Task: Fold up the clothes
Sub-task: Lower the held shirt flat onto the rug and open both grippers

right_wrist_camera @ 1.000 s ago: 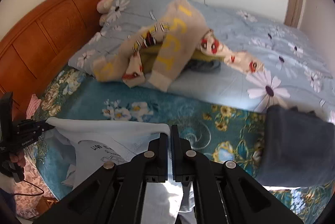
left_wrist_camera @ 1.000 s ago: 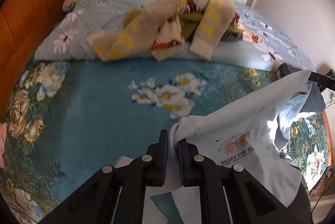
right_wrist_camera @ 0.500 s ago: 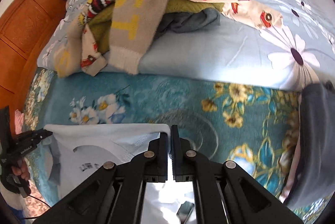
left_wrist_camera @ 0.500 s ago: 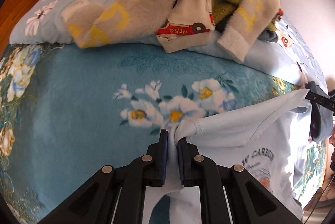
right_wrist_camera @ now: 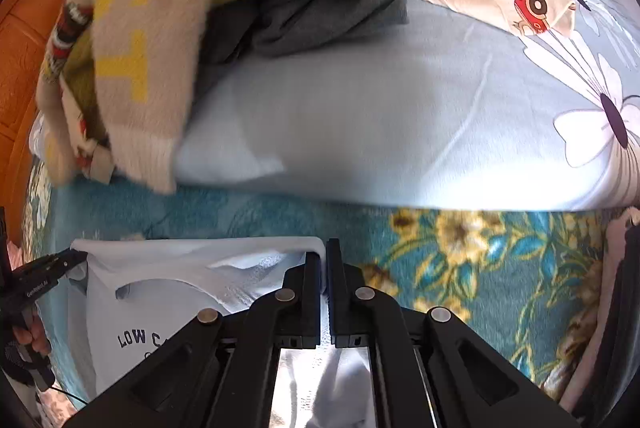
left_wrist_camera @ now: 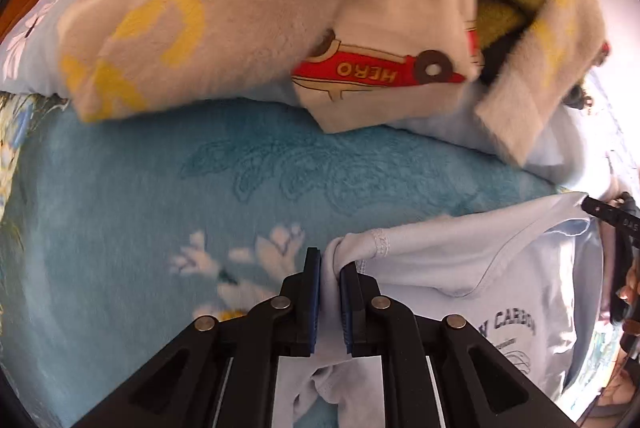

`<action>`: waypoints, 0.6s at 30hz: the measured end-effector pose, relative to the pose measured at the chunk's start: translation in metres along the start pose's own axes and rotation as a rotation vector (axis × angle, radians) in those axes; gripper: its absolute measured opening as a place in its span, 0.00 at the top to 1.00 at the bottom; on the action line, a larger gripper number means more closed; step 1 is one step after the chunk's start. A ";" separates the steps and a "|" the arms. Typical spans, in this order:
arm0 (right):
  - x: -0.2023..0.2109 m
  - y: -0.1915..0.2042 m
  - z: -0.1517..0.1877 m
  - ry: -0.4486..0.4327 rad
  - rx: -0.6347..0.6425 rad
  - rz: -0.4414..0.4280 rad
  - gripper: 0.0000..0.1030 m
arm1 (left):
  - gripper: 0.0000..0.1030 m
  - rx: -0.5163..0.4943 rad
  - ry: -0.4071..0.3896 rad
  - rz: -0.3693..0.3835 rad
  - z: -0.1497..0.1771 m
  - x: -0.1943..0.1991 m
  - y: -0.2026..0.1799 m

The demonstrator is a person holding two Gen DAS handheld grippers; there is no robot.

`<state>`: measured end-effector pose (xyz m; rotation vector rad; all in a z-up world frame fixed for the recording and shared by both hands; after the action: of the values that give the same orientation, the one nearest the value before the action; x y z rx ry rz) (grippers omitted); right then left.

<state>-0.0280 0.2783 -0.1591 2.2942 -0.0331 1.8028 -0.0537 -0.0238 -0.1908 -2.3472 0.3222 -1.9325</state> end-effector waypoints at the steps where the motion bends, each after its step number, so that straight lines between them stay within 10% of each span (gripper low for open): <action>1: -0.002 0.000 -0.003 0.002 0.000 0.003 0.98 | 0.89 0.011 0.019 -0.004 0.000 -0.006 0.002; 4: -0.008 -0.001 -0.013 0.008 0.001 0.012 0.98 | 0.88 0.047 0.016 0.053 0.005 -0.005 0.007; 9: 0.001 0.002 -0.017 0.002 0.023 0.005 0.96 | 0.55 0.035 -0.035 0.096 0.025 0.035 0.017; 13: 0.040 0.007 0.000 -0.061 0.039 -0.022 0.52 | 0.49 0.054 -0.108 0.065 0.067 0.075 0.033; 18: 0.098 -0.001 0.069 -0.150 -0.018 -0.093 0.52 | 0.49 0.122 -0.155 0.005 0.143 0.106 0.055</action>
<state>0.0622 0.2780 -0.0806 2.3720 0.0322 1.5771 0.0993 -0.1096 -0.1280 -2.3942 0.1925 -1.7029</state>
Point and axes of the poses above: each gripper's, at about its wrist camera, not at the fingertips, and x roughly against the way its jaws point, y to its left, z to its underside, the point moved 4 cm from there along -x, roughly the way its jaws point, and after that the axes turned 1 degree about x, right-handed, at the moved point
